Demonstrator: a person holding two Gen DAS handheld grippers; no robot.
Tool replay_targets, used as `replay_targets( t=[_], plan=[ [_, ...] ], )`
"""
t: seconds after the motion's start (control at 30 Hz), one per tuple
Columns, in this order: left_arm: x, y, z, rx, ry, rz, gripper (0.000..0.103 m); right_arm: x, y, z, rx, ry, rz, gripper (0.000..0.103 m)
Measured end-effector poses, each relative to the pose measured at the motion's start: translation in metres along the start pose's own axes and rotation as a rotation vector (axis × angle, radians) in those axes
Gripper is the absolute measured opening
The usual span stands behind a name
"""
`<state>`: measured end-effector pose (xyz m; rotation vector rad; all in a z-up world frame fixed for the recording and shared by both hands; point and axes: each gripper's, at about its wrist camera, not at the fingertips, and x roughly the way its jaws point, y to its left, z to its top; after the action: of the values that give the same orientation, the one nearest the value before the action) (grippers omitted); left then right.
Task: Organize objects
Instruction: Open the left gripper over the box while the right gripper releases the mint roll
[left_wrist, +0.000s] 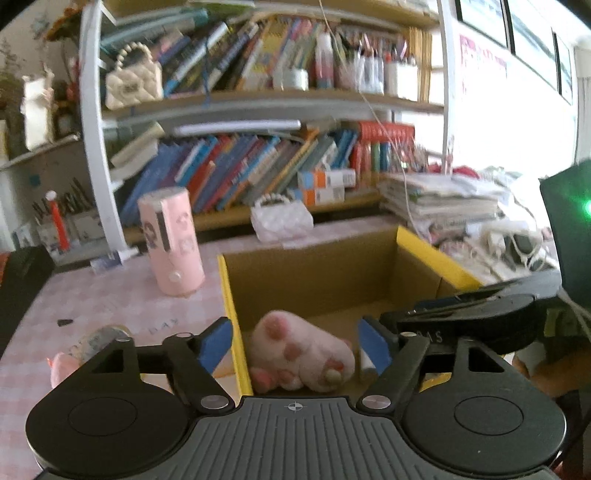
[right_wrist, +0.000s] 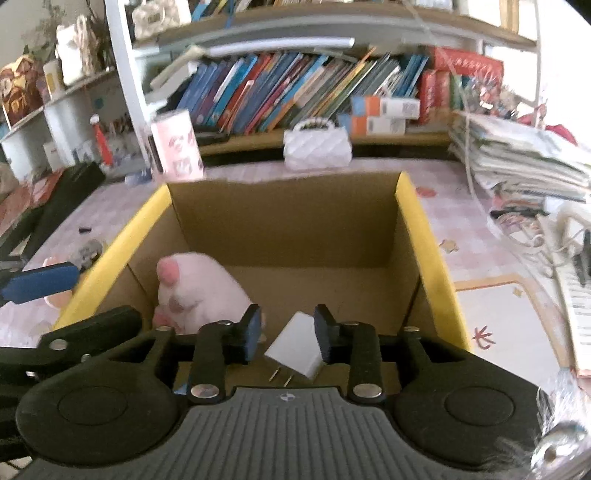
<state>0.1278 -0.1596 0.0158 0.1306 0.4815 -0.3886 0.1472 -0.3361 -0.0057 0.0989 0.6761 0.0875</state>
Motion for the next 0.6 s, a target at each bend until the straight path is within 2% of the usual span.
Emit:
replay_targets(
  t=[0.2, 0.6],
  plan=[
    [-0.021, 0.010, -0.003, -0.026, -0.047, -0.004, 0.080, -0.023, 0.009, -0.007, 0.023, -0.065, -0.050, 0.037],
    [-0.054, 0.029, -0.023, -0.043, -0.047, -0.060, 0.080, -0.070, 0.030, -0.035, 0.060, -0.114, -0.158, 0.040]
  ],
)
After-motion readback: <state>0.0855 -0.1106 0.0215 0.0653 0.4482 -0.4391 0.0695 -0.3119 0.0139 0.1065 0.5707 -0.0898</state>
